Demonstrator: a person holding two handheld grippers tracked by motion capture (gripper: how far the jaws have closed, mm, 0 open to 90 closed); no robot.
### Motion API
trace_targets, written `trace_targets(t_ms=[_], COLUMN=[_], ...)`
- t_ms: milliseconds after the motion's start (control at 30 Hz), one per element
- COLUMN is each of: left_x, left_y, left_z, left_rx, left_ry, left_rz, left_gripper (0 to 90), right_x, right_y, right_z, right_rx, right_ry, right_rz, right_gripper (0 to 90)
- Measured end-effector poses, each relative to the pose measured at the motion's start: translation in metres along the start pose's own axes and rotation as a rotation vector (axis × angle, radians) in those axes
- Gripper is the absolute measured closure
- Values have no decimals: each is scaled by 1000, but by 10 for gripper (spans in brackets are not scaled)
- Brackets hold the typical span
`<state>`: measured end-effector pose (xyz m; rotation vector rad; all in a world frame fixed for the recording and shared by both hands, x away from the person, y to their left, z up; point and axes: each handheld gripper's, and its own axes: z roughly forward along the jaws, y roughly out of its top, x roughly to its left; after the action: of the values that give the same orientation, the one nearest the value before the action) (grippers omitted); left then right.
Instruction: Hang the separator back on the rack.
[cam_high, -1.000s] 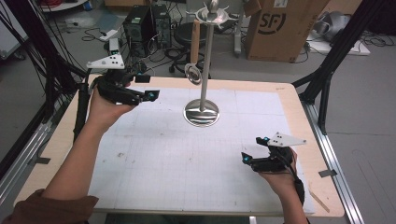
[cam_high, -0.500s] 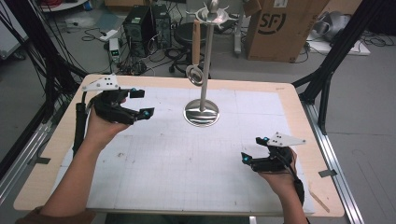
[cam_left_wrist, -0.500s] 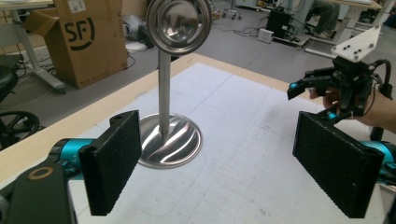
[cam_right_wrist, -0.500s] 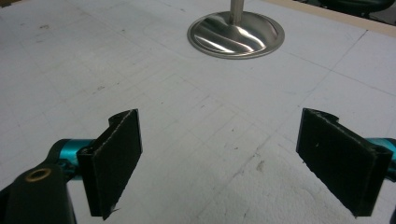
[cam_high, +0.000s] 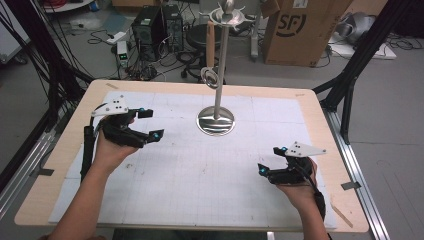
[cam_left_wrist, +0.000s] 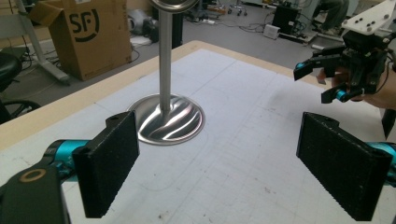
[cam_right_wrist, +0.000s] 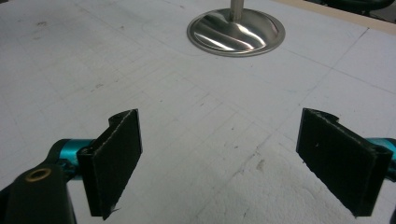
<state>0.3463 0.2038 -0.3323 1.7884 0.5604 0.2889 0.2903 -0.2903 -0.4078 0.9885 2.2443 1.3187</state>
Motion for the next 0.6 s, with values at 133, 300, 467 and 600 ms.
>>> trace_targets(t_ms=[133,300,467,600], left_x=[0,-2,-2,-1], left_y=[-6,-12,-15,-18], left_z=[1,1,2,3], left_rx=[3,3,13,17], left_ry=[1,4,15,15], left_rz=[-9,-12,-7,-11], left_gripper=[133,129,128,128], right_x=[0,0,0,1], right_y=[0,0,0,0], right_z=[1,0,0,1], right_rx=[5,4,2,7], right_ry=[-1,-2,-3,-3], right_rz=[-2,-2,-7,-5], right_gripper=[130,130,130,130])
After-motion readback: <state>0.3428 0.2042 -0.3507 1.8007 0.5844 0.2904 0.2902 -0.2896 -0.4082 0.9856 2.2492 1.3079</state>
